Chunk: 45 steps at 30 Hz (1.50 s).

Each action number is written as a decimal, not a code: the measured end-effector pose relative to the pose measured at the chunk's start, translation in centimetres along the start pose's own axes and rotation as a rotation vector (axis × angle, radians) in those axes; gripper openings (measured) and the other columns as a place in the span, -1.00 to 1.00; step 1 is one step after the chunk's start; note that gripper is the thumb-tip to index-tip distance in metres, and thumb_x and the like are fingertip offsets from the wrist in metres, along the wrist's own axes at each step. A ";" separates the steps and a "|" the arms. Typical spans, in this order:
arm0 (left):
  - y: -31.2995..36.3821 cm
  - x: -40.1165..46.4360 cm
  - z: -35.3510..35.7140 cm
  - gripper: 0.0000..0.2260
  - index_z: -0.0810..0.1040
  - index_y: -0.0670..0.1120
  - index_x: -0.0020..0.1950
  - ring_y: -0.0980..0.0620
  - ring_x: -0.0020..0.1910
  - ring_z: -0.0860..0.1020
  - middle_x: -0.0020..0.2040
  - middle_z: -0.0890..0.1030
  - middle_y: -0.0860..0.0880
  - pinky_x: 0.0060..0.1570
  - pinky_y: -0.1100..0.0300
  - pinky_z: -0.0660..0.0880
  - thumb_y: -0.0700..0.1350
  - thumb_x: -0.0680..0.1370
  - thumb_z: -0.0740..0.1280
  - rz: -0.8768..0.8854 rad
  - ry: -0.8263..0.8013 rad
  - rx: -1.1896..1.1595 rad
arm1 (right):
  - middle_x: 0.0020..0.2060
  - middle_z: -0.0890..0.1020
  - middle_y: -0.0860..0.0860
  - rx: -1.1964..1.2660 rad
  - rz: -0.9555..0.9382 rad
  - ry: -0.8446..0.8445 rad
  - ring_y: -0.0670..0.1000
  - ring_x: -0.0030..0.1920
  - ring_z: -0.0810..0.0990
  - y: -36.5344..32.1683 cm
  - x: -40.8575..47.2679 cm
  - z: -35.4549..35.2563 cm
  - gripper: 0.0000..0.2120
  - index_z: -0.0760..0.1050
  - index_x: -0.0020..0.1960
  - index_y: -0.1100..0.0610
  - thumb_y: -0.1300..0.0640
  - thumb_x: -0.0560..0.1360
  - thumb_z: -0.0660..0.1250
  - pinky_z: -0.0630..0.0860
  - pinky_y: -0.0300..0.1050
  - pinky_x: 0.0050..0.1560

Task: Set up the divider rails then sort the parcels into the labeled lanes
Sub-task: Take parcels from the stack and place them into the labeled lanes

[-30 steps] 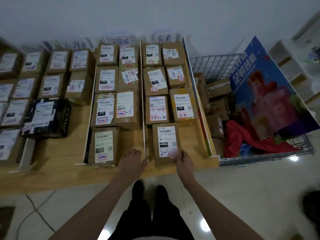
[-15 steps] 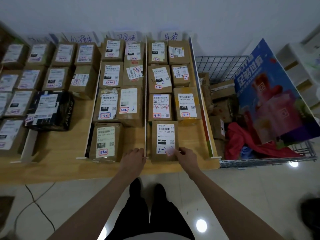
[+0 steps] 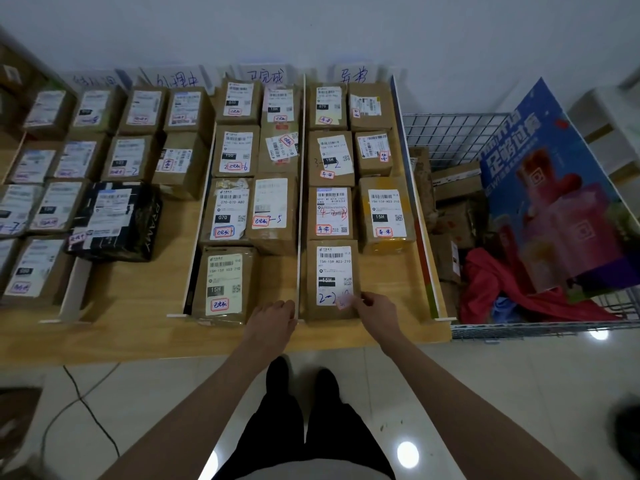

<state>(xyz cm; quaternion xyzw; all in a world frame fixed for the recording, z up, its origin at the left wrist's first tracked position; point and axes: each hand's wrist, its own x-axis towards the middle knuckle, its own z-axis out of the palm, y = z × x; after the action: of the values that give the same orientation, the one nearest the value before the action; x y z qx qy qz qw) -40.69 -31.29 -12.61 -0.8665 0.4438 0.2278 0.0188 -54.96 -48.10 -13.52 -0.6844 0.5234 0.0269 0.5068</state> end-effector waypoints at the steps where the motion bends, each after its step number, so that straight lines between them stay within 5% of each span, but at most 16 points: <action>1: 0.0 0.0 0.0 -0.82 0.45 -0.01 0.21 0.03 0.05 0.55 0.11 0.58 0.03 0.10 0.14 0.46 0.01 0.66 0.18 -0.001 -0.002 -0.007 | 0.00 0.70 0.06 -0.009 0.003 0.003 0.04 0.00 0.65 -0.2 0.0 0.1 -0.70 0.63 0.20 0.18 0.03 0.60 0.30 0.60 0.07 0.07; 6: 0.1 0.0 -0.4 -0.74 0.43 -0.03 0.26 0.01 0.09 0.55 0.15 0.57 0.01 0.11 0.12 0.47 0.06 0.64 0.18 -0.002 -0.037 -0.017 | 0.14 0.64 0.16 -0.121 0.012 -0.012 0.14 0.12 0.61 -1.3 -0.3 -0.6 -0.56 0.49 0.31 0.29 -0.03 0.62 0.25 0.56 0.11 0.15; 10: 0.0 0.0 -1.3 -0.68 0.46 -0.04 0.23 -0.01 0.06 0.58 0.11 0.60 0.00 0.09 0.09 0.51 0.14 0.63 0.17 -0.021 -0.042 0.019 | 0.33 0.52 0.17 -0.218 -0.048 0.022 0.13 0.30 0.54 -3.4 -0.9 -2.1 -0.49 0.32 0.48 0.27 -0.01 0.65 0.20 0.50 -0.17 0.04; 16: -0.5 0.7 -6.7 -0.77 0.49 -0.03 0.09 0.03 -0.08 0.53 0.00 0.58 0.02 -0.08 0.12 0.47 0.08 0.62 0.15 -0.024 0.119 0.044 | 0.05 0.59 0.04 -0.454 -0.349 0.154 -0.02 0.03 0.59 -9.3 -1.0 -4.4 -0.78 0.49 0.20 0.13 0.04 0.63 0.24 0.55 -0.15 -0.05; 21: -4.0 -0.6 -11.8 -0.66 0.47 -0.02 0.27 -0.02 0.21 0.50 0.22 0.55 0.01 0.22 0.03 0.44 0.11 0.65 0.07 -0.117 0.291 0.076 | 0.31 0.48 0.08 -0.675 -0.657 0.222 0.09 0.29 0.48 -14.9 -1.6 -3.2 -0.61 0.37 0.43 0.13 0.01 0.65 0.15 0.49 0.02 0.26; 28: -12.6 -5.6 -15.6 -0.57 0.41 -0.05 0.41 -0.05 0.39 0.38 0.38 0.46 -0.04 0.39 -0.01 0.28 0.13 0.66 0.01 -0.317 0.442 0.119 | 0.48 0.33 0.07 -0.810 -0.854 0.174 0.10 0.49 0.26 -21.0 -4.7 3.3 -0.54 0.23 0.53 0.10 -0.03 0.67 0.07 0.23 0.05 0.48; 33: -19.4 -10.0 -16.2 -0.58 0.44 -0.07 0.39 -0.09 0.39 0.40 0.37 0.48 -0.07 0.38 -0.07 0.30 0.12 0.65 0.06 -0.398 0.532 0.078 | 0.46 0.37 0.09 -0.832 -1.003 0.177 0.10 0.47 0.31 -25.2 -7.4 9.6 -0.54 0.25 0.51 0.13 -0.03 0.67 0.04 0.25 0.03 0.49; 45: -36.6 -19.4 -15.7 -0.55 0.39 -0.06 0.46 -0.07 0.41 0.39 0.42 0.45 -0.06 0.38 -0.05 0.30 0.11 0.65 0.07 -0.485 0.524 0.068 | 0.39 0.43 0.07 -0.835 -1.020 0.119 0.09 0.41 0.36 -32.0 -14.4 27.8 -0.56 0.29 0.47 0.12 -0.04 0.67 0.01 0.30 0.05 0.45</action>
<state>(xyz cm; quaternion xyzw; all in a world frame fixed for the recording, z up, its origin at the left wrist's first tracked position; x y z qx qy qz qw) -15.99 1.94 3.25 -0.9745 0.2221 -0.0284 -0.0131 -23.97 -20.07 2.46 -0.9858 0.1063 -0.0539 0.1180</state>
